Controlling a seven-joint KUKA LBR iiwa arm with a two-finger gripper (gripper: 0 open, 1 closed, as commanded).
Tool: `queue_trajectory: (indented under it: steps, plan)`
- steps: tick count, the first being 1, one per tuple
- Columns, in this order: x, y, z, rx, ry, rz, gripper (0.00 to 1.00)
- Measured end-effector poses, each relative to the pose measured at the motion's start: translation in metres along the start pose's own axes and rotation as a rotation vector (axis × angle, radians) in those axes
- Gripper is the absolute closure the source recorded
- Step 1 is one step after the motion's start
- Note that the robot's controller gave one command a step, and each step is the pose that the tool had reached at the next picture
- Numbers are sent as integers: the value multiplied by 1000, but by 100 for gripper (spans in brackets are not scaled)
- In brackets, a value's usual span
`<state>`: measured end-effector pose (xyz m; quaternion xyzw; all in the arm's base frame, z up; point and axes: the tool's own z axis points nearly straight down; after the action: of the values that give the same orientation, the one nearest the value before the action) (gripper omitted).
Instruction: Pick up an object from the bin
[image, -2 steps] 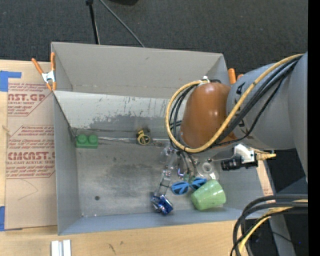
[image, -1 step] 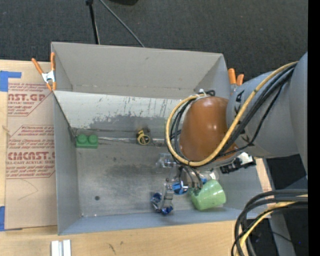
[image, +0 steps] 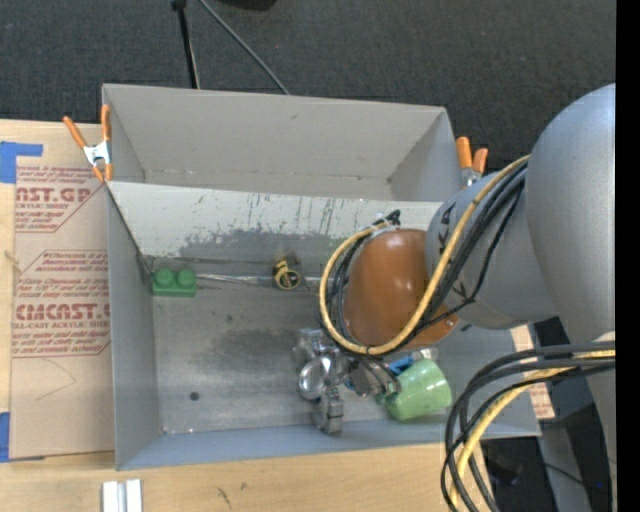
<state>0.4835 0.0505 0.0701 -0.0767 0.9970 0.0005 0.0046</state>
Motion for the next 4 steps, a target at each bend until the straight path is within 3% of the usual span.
queue_trajectory:
  steps: [1,2,3,4]
  plan:
    - [2,0,1,-1,9,0,100]
    - [-14,31,-58,0,5,412,100]
    - [-13,30,-57,2,9,413,0]
    - [-33,-2,-8,3,11,399,0]
